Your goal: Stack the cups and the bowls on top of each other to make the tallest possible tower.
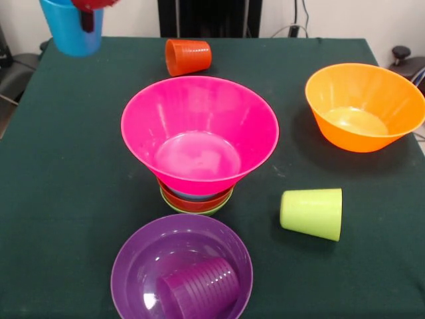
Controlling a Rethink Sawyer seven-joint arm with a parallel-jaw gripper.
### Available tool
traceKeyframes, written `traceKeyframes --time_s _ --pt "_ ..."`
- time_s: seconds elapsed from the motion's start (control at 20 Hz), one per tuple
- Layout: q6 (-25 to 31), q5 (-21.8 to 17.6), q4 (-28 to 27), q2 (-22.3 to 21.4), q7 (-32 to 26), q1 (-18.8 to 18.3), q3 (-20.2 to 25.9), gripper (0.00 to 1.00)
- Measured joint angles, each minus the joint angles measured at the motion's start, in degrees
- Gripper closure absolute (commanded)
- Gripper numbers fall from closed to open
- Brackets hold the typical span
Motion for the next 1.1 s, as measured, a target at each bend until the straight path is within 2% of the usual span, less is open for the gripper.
traceKeyframes --time_s 0.05,0.15,0.35,0.55,0.7,0.85,1.1 --pt "1.3 1.5 -3.5 2.2 0.4 0.3 0.0 1.0" --pt "2.4 2.5 -6.1 3.8 0.8 0.5 0.0 1.0" --pt "6.5 6.1 -14.9 9.5 2.6 0.9 -0.6 1.0" --pt "9.6 9.0 -20.8 13.5 4.8 1.1 -1.9 1.0" --pt "12.5 12.7 -26.3 17.6 7.9 1.3 -4.3 1.0" --pt "13.9 15.2 -29.1 19.6 9.7 1.4 -6.2 1.0" --pt "16.0 22.9 -34.0 23.5 13.4 1.4 -12.4 1.0"
